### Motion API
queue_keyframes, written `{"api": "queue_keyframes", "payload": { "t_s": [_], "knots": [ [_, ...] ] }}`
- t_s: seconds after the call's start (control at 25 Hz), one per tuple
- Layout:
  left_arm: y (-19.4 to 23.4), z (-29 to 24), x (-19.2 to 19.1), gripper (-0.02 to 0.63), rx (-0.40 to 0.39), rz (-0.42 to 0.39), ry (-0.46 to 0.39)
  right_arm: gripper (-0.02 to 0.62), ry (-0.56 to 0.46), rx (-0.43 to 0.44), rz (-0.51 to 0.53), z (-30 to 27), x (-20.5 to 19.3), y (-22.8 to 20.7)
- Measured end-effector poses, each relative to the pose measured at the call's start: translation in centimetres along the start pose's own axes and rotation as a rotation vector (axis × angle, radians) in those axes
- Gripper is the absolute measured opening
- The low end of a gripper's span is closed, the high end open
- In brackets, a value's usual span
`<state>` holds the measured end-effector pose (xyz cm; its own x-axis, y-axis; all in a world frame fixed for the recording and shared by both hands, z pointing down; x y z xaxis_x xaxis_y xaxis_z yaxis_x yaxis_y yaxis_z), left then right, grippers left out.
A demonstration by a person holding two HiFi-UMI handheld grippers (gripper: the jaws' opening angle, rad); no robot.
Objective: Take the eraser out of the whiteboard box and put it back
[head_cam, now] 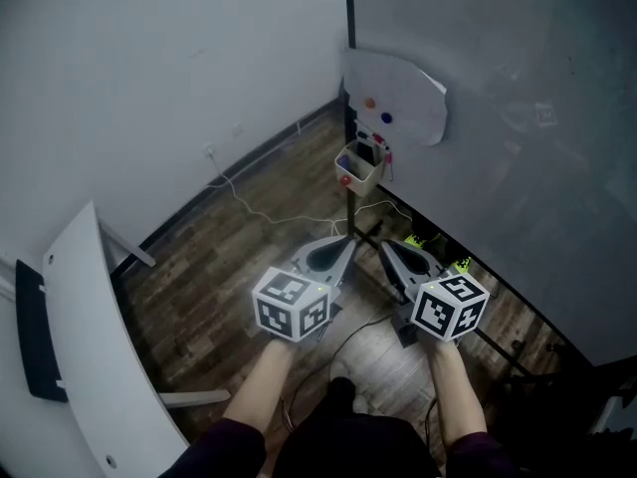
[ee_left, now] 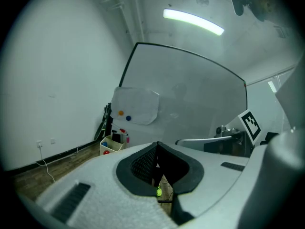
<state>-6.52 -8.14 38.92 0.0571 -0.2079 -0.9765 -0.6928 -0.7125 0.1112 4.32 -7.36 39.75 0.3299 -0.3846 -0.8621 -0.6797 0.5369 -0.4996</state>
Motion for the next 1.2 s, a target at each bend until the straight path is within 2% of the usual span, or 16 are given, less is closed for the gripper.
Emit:
{"api": "queue_keyframes", "payload": {
  "t_s": [0.52,0.8,1.2],
  "knots": [
    [6.7,-3.6,1.4,0.005,-0.062,0.005,0.013,0.003,-0.018,-0.077,0.002,-6.2,2.5,-2.8],
    [9.8,-6.6,1.4,0.005,-0.066,0.018,0.027,0.003,-0.028,-0.099,-0.007,-8.7,3.5,-5.2],
    [12.6,-12.2,0.7,0.005,-0.046,0.046,0.048,0.003,-0.017,-0.092,-0.039,-11.4,4.7,-10.8]
  ]
}}
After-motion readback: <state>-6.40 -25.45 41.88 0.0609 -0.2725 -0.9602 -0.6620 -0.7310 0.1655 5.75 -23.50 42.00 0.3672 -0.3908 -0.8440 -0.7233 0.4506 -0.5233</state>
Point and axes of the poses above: the fingertips, and each gripper's own axes: z backward along the fingers, y to its left, x out of its top, the point moved 4 cm from there along z, backward along the fingers, and after that the axes turned 5 degrees about -z, right-handed, at the moved point
